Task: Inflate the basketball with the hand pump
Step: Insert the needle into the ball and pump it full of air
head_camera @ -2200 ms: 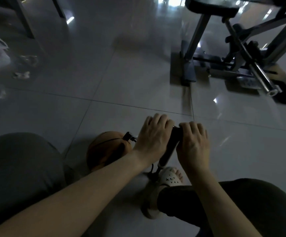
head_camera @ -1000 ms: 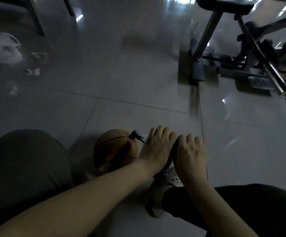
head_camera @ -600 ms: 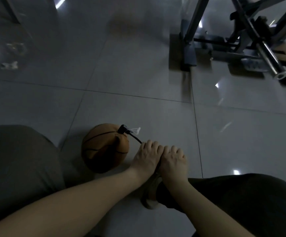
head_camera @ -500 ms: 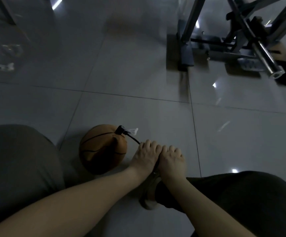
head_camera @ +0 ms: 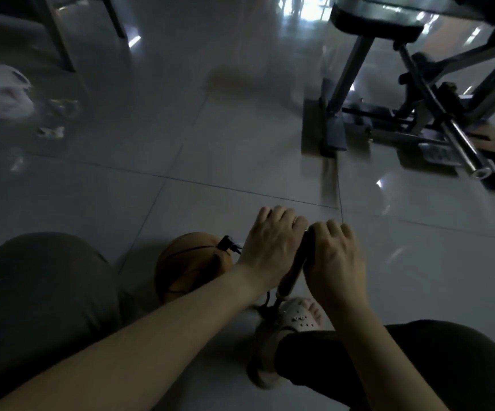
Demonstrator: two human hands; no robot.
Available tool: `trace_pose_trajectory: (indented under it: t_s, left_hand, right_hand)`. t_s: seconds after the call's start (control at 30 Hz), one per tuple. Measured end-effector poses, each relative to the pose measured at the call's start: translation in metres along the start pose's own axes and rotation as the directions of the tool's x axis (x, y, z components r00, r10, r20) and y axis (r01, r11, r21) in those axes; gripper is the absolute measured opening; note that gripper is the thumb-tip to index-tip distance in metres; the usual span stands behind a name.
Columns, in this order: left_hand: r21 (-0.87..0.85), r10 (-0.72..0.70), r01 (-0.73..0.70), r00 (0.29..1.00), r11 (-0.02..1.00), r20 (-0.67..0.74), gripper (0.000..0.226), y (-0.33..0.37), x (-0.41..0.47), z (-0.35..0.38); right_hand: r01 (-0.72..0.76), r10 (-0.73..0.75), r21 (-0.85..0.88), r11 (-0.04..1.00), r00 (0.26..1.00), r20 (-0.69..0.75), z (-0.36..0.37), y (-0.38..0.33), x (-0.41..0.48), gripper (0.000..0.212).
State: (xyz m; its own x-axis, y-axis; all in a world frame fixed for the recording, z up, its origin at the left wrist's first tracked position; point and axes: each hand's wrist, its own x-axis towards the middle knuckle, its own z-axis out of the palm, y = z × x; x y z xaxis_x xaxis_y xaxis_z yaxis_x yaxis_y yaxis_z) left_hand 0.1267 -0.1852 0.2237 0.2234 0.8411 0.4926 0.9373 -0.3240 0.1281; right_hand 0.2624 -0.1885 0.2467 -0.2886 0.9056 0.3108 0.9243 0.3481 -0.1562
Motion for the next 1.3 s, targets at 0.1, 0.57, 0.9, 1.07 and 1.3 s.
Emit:
trace_pose_trajectory:
  t_s: [0.1, 0.57, 0.9, 1.07, 1.3]
  left_hand:
    - [0.018, -0.058, 0.057, 0.996, 0.998, 0.063, 0.012, -0.005, -0.037, 0.026]
    - [0.065, -0.042, 0.015, 0.892, 0.998, 0.451, 0.015, 0.003, -0.090, 0.108]
    - [-0.274, -0.017, 0.337, 0.657, 0.901, 0.754, 0.009, -0.017, -0.043, 0.057]
    - [-0.489, -0.025, 0.633, 0.626, 0.601, 0.779, 0.016, -0.038, -0.003, 0.003]
    - [-0.505, -0.168, 0.830, 0.547, 0.236, 0.820, 0.042, -0.031, 0.001, -0.001]
  right_hand:
    - [-0.002, 0.013, -0.090, 0.996, 0.993, 0.119, 0.034, -0.014, -0.018, 0.005]
    - [0.000, 0.087, -0.146, 0.989, 0.807, 0.584, 0.103, 0.009, -0.049, 0.014]
    - [-0.350, 0.196, 0.106, 0.931, 0.722, 0.664, 0.065, 0.021, -0.028, 0.013]
    - [-0.433, 0.172, 0.333, 0.838, 0.787, 0.593, 0.017, 0.028, 0.002, 0.024]
    - [-0.630, 0.267, 0.487, 0.605, 0.737, 0.621, 0.003, 0.025, 0.012, 0.049]
